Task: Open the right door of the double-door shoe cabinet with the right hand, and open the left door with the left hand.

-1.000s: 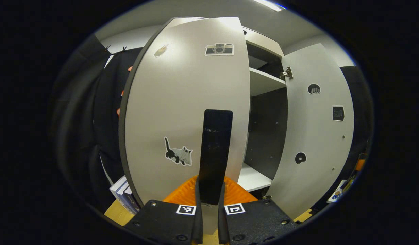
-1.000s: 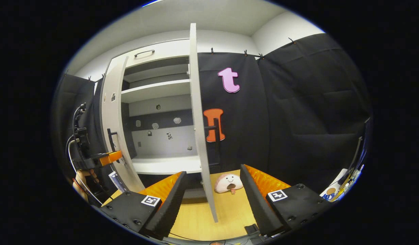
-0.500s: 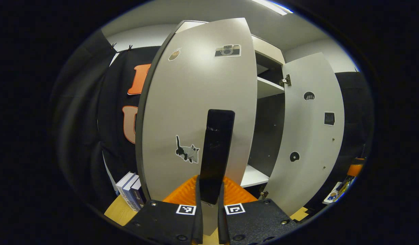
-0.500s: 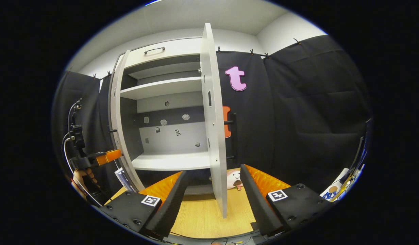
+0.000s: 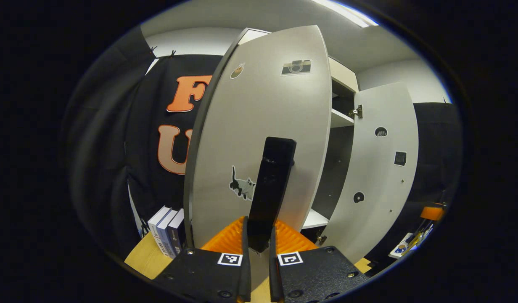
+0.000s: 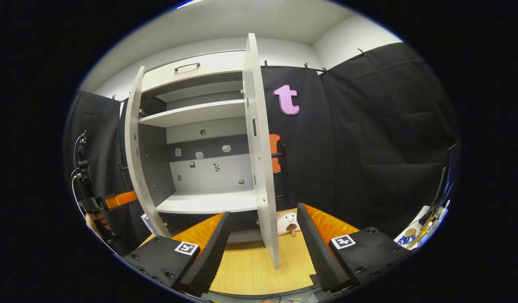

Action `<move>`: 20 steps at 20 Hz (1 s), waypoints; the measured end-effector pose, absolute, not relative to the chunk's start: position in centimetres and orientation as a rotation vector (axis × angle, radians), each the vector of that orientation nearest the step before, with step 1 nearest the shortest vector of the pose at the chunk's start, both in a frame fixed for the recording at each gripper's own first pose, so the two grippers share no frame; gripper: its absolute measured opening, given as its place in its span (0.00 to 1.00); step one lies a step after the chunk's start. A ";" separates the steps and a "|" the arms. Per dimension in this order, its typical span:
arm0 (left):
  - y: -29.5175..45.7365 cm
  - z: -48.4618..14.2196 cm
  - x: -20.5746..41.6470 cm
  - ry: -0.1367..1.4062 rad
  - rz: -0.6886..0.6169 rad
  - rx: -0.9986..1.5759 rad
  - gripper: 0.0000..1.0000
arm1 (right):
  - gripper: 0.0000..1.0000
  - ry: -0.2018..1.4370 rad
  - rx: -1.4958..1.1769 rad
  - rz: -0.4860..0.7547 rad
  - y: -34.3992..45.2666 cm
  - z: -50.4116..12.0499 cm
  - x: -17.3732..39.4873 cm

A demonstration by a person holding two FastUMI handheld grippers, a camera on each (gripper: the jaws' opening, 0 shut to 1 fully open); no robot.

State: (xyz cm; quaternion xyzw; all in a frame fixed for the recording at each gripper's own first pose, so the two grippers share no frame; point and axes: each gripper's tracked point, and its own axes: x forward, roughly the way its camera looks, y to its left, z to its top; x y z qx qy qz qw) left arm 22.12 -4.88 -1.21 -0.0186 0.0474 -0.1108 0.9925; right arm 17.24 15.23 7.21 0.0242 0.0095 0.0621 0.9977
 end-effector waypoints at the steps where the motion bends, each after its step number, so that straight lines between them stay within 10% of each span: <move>1: -4.7 -1.2 22.1 0.093 -0.224 -0.037 0.17 | 0.99 0.019 0.050 0.123 15.3 7.2 17.2; 20: -1.8 -0.3 21.4 0.071 -0.143 0.176 0.05 | 0.99 0.065 0.064 0.194 17.7 6.4 16.9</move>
